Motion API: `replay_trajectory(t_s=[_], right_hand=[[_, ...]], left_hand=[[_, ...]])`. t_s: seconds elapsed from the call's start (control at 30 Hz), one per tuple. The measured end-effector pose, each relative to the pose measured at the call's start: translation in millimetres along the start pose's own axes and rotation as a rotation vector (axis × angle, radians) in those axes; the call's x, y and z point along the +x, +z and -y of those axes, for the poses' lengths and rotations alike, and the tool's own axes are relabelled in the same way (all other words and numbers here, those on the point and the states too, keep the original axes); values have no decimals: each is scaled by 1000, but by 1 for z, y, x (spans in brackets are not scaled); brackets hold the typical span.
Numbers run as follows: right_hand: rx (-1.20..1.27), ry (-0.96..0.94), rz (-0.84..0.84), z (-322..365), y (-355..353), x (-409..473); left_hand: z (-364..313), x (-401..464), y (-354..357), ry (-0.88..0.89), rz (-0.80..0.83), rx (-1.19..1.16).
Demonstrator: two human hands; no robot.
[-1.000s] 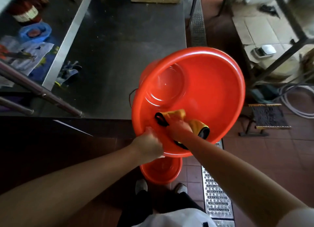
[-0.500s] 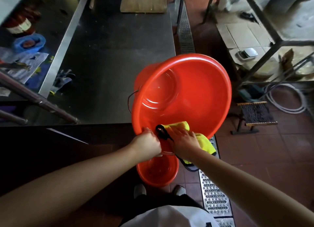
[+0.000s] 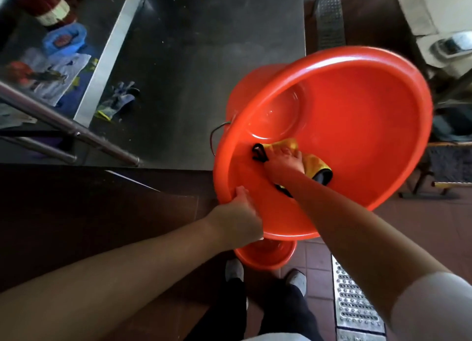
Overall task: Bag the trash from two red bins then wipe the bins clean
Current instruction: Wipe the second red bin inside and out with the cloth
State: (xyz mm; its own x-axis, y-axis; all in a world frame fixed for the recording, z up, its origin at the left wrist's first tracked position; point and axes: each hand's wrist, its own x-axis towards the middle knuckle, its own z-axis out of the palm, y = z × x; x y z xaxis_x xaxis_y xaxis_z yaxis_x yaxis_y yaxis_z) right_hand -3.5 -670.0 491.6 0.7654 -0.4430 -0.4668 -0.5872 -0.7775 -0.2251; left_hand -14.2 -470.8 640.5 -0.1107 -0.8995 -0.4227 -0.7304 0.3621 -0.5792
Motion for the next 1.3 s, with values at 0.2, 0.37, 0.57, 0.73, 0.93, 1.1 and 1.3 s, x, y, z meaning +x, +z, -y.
replay_trajectory(t_s=[0.2,0.37,0.57,0.73,0.93,1.1,1.3], right_hand=[[24,-77,-29,4,6,-48],[-5,-57,-70,1,5,-128],[-17,-49,-51,4,7,-185],[-113,-224,-12,-7,1,-206],[-432,-348,-50,-30,-39,-205],[-616,-444,-200,-32,-59,-203],[-650,-494,-269,-27,-72,-199]], left_hand=[[0,-8,5,-14,65,-22],[-6,-2,3,82,124,-69],[3,-6,-2,129,153,-87],[22,-14,1,161,86,-163],[51,-35,6,64,74,-172],[79,-58,8,-32,186,-33],[40,-28,1,-189,301,-248]])
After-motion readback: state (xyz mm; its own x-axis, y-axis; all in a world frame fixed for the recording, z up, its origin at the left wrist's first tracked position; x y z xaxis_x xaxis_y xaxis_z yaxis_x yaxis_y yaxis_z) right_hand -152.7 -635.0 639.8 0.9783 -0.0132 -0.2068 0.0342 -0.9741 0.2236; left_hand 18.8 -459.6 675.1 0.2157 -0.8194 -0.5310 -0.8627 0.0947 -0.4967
